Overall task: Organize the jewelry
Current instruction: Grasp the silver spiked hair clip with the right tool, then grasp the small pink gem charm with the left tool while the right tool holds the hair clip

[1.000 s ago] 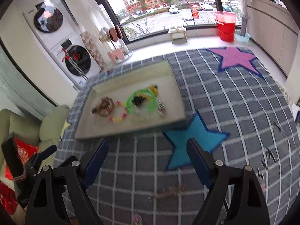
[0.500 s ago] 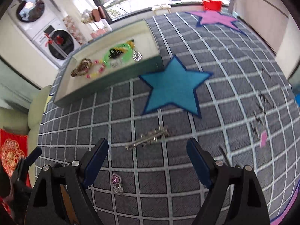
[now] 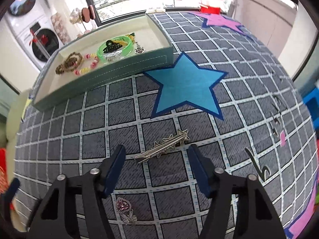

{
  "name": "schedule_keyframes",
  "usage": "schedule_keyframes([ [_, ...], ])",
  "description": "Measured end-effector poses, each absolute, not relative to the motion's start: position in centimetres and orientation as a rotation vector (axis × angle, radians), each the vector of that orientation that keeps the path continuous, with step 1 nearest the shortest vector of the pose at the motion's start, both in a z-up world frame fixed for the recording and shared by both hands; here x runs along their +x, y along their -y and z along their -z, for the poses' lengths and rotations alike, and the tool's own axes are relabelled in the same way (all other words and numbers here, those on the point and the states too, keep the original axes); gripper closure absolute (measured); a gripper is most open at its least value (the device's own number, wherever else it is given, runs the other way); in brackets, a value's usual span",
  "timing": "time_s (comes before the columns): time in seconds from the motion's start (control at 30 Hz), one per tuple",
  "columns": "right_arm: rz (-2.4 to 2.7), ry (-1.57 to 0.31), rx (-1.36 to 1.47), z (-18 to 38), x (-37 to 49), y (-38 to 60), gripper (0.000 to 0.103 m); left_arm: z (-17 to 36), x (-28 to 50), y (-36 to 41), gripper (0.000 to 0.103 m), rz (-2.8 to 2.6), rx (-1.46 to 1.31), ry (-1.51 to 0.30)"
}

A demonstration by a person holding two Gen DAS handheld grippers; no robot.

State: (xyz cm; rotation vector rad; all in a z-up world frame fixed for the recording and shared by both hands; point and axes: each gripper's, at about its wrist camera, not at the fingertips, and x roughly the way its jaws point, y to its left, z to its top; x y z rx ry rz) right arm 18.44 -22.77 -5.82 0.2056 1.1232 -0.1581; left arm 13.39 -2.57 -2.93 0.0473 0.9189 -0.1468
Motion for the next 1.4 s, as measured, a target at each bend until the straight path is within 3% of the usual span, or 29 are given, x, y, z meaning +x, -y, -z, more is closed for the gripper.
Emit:
schedule_keyframes([
  [0.2,0.169,-1.103,0.177,5.8,17.4,23.7,0.092,2.8,12.9,3.7,0.000,0.178,0.051,-0.934],
  [0.97,0.045,-1.012,0.364,3.7,13.7,29.2,0.092,4.0,12.3,13.0,0.003,0.349,0.102,-1.006],
  [1.0,0.043,-1.010,0.367,3.6,13.5,29.4,0.092,4.2,12.4,13.5,0.006,0.358,0.111,-1.009],
  [1.03,0.043,-1.007,0.368,3.5,13.3,29.5,0.092,4.3,12.5,13.8,0.016,0.360,0.119,-1.015],
  [1.27,0.036,-0.986,0.388,2.7,12.2,30.1,0.092,5.4,12.5,15.7,0.044,0.359,0.189,-1.035],
  [1.33,0.035,-0.983,0.391,2.7,12.0,30.2,0.092,5.3,12.5,15.7,0.064,0.368,0.190,-1.029],
  [1.4,0.033,-0.983,0.398,2.8,12.0,30.3,0.092,5.2,12.6,15.4,0.068,0.381,0.169,-1.030],
])
